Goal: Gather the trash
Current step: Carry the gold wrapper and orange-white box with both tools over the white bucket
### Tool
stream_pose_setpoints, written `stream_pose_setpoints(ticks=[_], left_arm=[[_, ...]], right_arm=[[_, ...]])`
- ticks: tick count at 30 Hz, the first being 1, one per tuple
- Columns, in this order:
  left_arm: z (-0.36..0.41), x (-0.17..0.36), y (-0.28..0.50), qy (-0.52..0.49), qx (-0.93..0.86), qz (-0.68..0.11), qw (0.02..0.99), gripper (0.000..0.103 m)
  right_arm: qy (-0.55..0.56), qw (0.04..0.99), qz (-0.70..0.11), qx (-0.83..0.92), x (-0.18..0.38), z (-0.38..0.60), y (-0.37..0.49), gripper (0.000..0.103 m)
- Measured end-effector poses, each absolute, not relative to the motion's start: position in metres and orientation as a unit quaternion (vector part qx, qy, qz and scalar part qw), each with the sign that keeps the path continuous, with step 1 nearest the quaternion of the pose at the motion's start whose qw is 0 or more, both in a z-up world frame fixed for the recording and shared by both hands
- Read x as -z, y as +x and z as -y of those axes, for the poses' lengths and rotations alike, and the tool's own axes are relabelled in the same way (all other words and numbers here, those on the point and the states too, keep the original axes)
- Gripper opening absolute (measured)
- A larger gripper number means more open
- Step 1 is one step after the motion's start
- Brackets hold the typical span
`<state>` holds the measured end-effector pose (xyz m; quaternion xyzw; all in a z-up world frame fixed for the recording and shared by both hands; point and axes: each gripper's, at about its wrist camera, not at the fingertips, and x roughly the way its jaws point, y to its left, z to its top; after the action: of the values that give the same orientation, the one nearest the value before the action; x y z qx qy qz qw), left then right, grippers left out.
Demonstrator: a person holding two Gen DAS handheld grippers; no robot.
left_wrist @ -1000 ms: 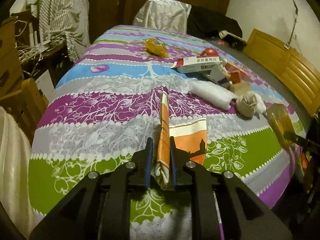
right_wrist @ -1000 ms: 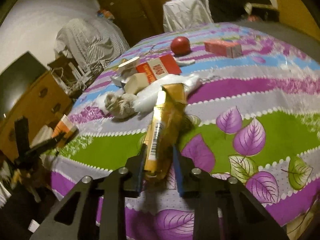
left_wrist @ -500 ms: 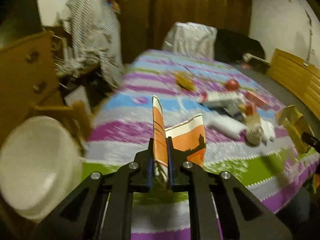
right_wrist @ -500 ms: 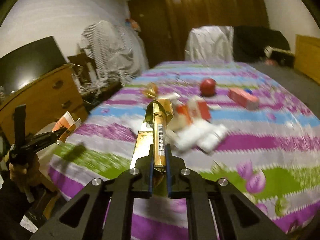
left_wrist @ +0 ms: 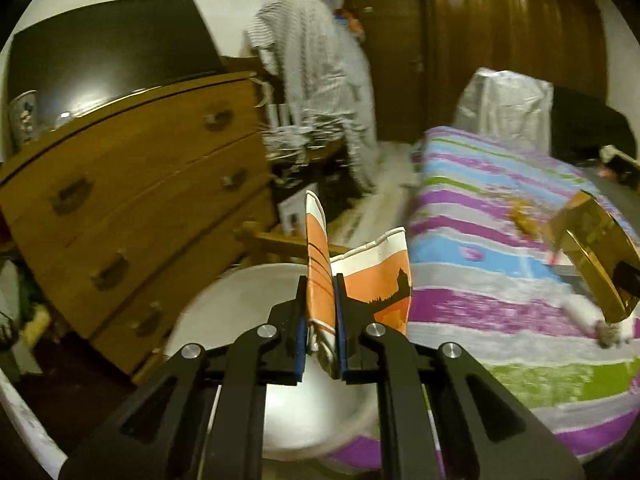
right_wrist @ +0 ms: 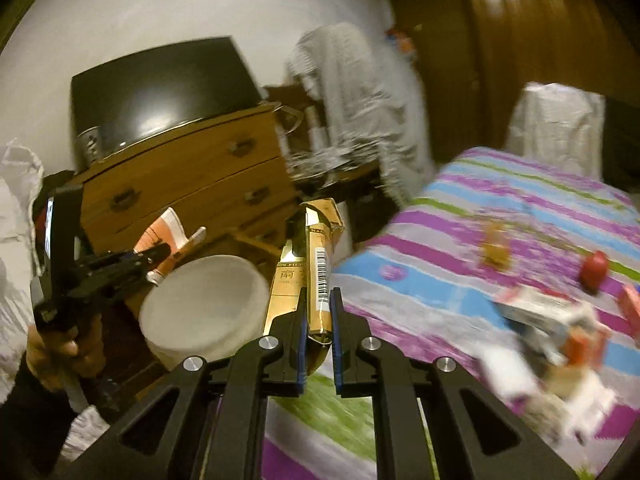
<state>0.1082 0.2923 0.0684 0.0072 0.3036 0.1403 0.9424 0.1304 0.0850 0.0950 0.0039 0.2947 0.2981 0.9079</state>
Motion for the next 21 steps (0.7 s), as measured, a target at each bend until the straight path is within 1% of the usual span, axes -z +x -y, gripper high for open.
stream_pose_setpoints(ticks=[5, 10, 16, 21], left_arm=[[-0.336, -0.067, 0.120, 0.015, -0.183, -0.318, 0.930, 0.010], [-0.368, -0.062, 0.124, 0.019, -0.204, -0.337, 0.919, 0.010], [-0.397, -0.050, 0.125, 0.015, -0.222, -0.352, 0.909, 0.010], [-0.404, -0.037, 0.127, 0.012, -0.220, -0.365, 0.905, 0.010]], right_arm=[[-0.002, 0.879, -0.344, -0.329, -0.108, -0.172, 0.174, 0.011], [-0.033, 0.853, -0.386, -0.350, -0.105, -0.244, 0.195, 0.011], [-0.051, 0.833, -0.416, -0.360, -0.090, -0.296, 0.206, 0.011], [-0.068, 0.827, -0.425, -0.361, -0.078, -0.313, 0.207, 0.011]])
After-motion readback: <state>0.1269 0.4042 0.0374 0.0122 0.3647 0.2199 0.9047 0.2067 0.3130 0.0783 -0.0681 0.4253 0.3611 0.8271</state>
